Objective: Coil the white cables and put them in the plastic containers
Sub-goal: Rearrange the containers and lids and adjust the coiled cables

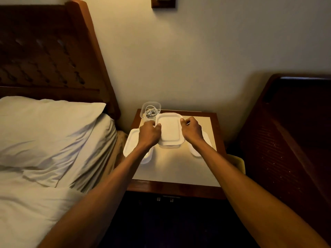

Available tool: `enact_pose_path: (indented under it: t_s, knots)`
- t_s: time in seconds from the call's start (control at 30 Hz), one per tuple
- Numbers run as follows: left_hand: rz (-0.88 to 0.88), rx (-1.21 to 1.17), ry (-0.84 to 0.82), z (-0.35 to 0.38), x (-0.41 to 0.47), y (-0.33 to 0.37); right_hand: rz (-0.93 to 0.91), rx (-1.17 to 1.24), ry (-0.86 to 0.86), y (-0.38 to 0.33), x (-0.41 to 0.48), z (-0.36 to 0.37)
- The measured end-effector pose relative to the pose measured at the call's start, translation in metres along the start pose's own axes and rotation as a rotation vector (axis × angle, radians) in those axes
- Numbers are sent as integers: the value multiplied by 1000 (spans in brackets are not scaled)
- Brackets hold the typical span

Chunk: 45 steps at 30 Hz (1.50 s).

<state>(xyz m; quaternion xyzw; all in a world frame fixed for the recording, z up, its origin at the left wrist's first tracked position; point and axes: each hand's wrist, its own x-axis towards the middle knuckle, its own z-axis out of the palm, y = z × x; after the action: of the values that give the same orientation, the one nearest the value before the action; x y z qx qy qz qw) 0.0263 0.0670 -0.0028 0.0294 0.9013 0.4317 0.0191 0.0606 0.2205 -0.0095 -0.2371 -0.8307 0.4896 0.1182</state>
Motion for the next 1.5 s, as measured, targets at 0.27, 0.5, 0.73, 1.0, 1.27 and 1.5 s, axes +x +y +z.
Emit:
enact_pose_path:
  t_s: [0.27, 0.5, 0.73, 1.0, 1.27, 1.5]
  knots:
    - [-20, 137, 126, -77, 24, -45, 1, 130, -296, -58, -17, 54]
    - [-73, 209, 35, -84, 28, -81, 53, 33, -387, -48, -29, 85]
    - [-44, 195, -41, -77, 27, -82, 86, 22, -387, -41, -30, 77]
    - [-54, 258, -50, -77, 25, -76, 125, 58, -428, -39, -34, 71]
    - [41, 121, 62, -79, 70, -56, 139, 69, -325, -35, 9, 61]
    - [3, 131, 0, -61, 145, -48, 109, -1, -236, -34, 83, 83]
